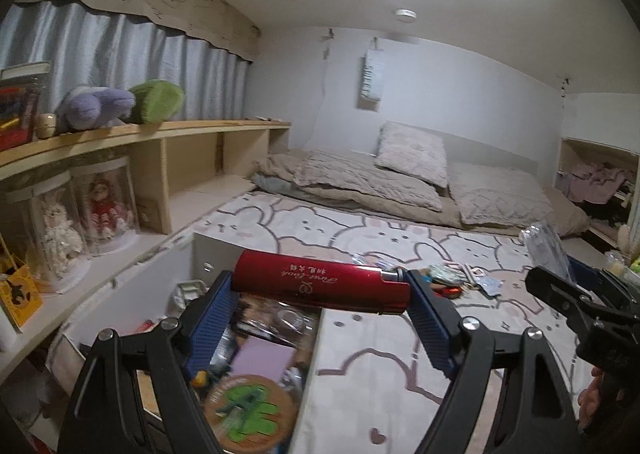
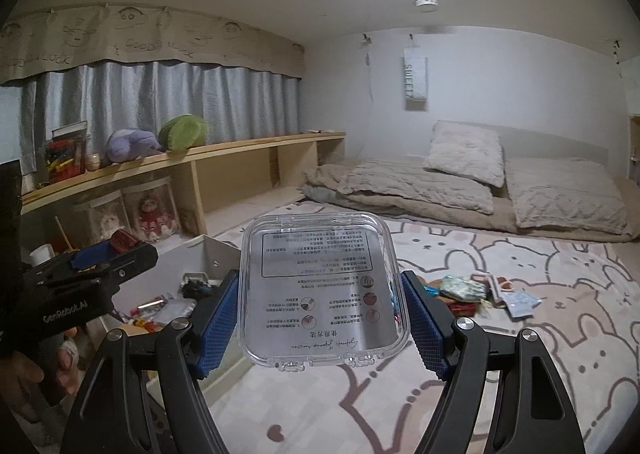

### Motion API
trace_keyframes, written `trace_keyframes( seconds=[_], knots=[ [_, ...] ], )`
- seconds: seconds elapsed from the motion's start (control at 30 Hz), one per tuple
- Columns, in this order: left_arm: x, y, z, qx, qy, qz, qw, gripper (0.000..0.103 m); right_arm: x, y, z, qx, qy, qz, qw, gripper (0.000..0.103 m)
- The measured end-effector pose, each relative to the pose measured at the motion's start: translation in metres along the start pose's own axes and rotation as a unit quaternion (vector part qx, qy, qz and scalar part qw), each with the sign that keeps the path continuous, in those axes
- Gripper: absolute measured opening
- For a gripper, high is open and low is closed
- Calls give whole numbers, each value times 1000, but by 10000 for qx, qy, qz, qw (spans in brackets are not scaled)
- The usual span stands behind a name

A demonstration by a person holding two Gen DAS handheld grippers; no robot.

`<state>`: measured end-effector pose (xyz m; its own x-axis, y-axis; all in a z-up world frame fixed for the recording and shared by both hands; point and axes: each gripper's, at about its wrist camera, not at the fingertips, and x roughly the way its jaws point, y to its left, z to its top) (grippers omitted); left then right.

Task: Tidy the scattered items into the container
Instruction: 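Carry the red lighter and clear case toward the white storage box, then lower the red lighter into the white box with the left tool while the right lowers the clear case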

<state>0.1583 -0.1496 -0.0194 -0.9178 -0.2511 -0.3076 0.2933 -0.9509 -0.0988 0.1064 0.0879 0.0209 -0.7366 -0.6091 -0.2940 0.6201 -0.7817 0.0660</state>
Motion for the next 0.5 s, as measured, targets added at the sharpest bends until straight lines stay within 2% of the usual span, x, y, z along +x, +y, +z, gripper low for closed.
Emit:
trace_keyframes(
  seconds=[0.5],
  knots=[
    [-2, 69, 5, -327, -115, 614, 9975, 83, 36, 42, 8, -130, 75, 517, 9986, 78]
  ],
)
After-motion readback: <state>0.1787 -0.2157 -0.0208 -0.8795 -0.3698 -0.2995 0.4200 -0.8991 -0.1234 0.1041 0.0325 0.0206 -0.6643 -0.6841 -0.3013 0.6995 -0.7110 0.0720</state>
